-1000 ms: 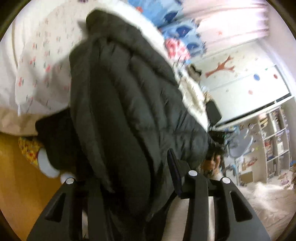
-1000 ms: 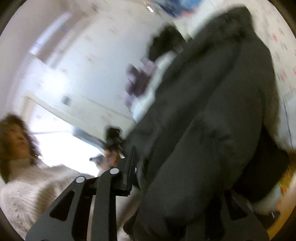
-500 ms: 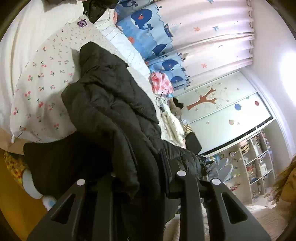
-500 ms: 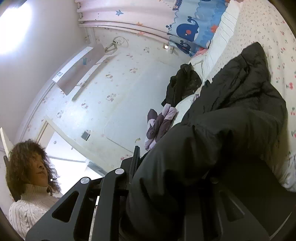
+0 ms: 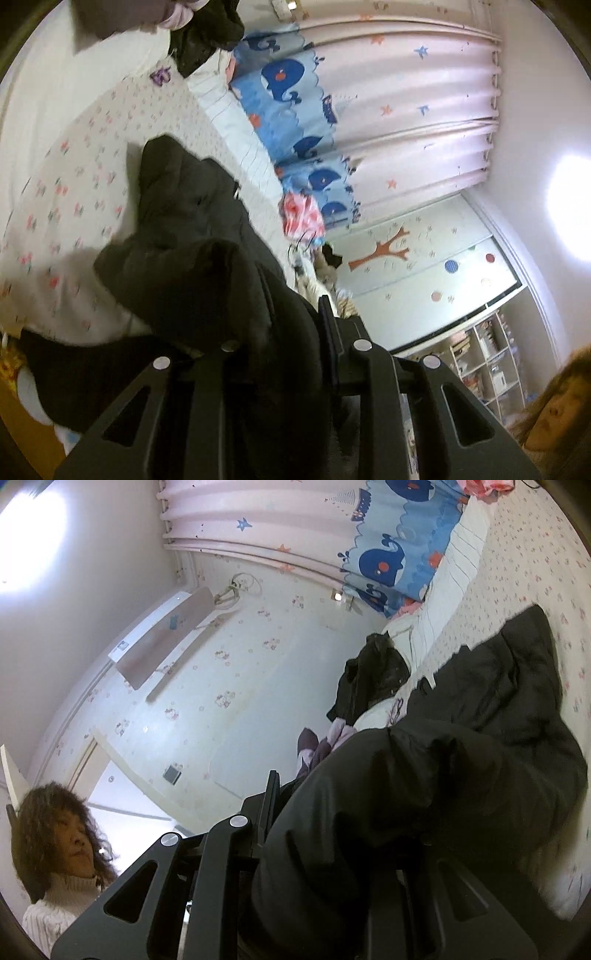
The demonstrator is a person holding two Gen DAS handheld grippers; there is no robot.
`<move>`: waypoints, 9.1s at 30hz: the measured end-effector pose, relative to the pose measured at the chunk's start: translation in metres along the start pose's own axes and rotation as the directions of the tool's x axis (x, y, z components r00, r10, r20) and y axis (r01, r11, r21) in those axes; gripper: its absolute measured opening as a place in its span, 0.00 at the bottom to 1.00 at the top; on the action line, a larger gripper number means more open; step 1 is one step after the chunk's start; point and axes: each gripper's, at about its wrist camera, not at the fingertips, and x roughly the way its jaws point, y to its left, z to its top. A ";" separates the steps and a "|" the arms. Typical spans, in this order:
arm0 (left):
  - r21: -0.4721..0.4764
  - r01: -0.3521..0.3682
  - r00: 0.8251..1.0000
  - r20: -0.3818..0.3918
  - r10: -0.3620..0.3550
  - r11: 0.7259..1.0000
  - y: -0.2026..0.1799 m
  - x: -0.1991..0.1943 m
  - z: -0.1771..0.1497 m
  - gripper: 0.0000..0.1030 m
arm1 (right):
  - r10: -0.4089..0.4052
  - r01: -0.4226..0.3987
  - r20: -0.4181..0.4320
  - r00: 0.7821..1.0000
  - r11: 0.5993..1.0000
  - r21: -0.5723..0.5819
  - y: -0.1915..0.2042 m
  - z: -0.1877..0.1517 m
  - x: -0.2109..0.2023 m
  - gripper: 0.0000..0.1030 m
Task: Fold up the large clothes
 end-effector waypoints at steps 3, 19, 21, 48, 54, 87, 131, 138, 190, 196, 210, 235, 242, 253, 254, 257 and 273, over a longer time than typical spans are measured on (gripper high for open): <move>0.014 0.007 1.000 0.019 -0.008 1.000 -0.006 0.012 0.019 0.24 | -0.008 0.008 0.011 1.000 1.000 -0.007 -0.002 0.016 0.010 0.18; -0.071 -0.005 0.992 0.127 0.014 0.997 0.019 0.073 0.114 0.24 | -0.149 0.146 0.083 0.985 0.988 0.043 -0.048 0.111 0.053 0.19; -0.080 -0.014 0.991 0.134 0.024 0.997 0.024 0.079 0.121 0.24 | -0.173 0.168 0.087 0.981 0.984 0.055 -0.057 0.120 0.060 0.19; -0.253 -0.394 0.903 0.073 0.424 0.884 0.139 0.198 0.196 0.28 | -0.515 0.508 -0.088 0.853 0.777 0.372 -0.255 0.195 0.151 0.36; -0.310 -0.299 0.930 0.117 0.348 0.903 0.101 0.178 0.205 0.93 | -0.494 0.453 0.001 0.870 0.799 0.396 -0.215 0.202 0.144 0.93; 0.632 -0.681 0.616 0.222 0.756 0.369 -0.006 0.392 0.132 0.94 | -0.931 0.814 -0.031 0.363 0.333 -0.477 -0.212 0.190 0.354 0.93; 0.543 -0.666 0.687 0.181 0.704 0.511 0.052 0.357 0.126 0.94 | -0.948 0.911 -0.031 0.316 0.312 -0.269 -0.303 0.211 0.243 0.93; 0.521 -0.713 0.659 0.268 0.703 0.469 0.017 0.298 0.130 0.94 | -0.951 0.902 0.022 0.308 0.285 -0.323 -0.241 0.204 0.221 0.93; 0.031 -0.479 0.872 -0.102 0.480 0.877 0.017 0.233 0.048 0.29 | -0.581 0.587 0.162 0.797 0.810 0.016 -0.085 0.142 0.023 0.09; 0.027 -0.521 0.837 -0.180 0.517 0.853 0.034 0.229 -0.010 0.34 | -0.755 0.757 -0.061 0.653 0.650 0.066 -0.125 0.082 -0.048 0.20; -0.082 -0.555 0.831 -0.087 0.549 0.828 0.063 0.234 -0.010 0.83 | -0.818 0.785 0.103 0.565 0.495 -0.373 -0.049 0.109 0.084 0.72; -0.121 -0.441 0.895 0.013 0.446 0.889 0.087 0.230 0.001 0.90 | -0.961 0.819 -0.115 0.252 0.275 -0.504 -0.205 0.166 0.316 0.92; -0.123 -0.422 0.900 0.059 0.431 0.898 0.086 0.231 0.000 0.92 | -0.963 0.755 -0.060 0.262 0.243 -0.609 -0.141 0.092 0.272 0.92; -0.045 -0.465 0.878 0.110 0.467 0.884 0.074 0.237 -0.006 0.92 | -0.963 0.762 -0.006 0.270 0.217 -0.610 -0.125 0.056 0.247 0.93; -0.048 -0.465 0.877 0.110 0.467 0.884 0.074 0.237 -0.006 0.92 | -0.954 0.768 0.000 0.299 0.241 -0.594 -0.120 0.055 0.244 0.93; -0.067 -0.467 0.874 0.113 0.472 0.882 0.074 0.238 -0.005 0.91 | -0.953 0.755 0.009 0.302 0.234 -0.612 -0.117 0.045 0.246 0.93; 0.011 -0.481 0.867 0.155 0.474 0.877 0.056 0.246 -0.007 0.72 | -0.962 0.683 0.000 0.274 0.194 -0.705 -0.145 0.020 0.250 0.94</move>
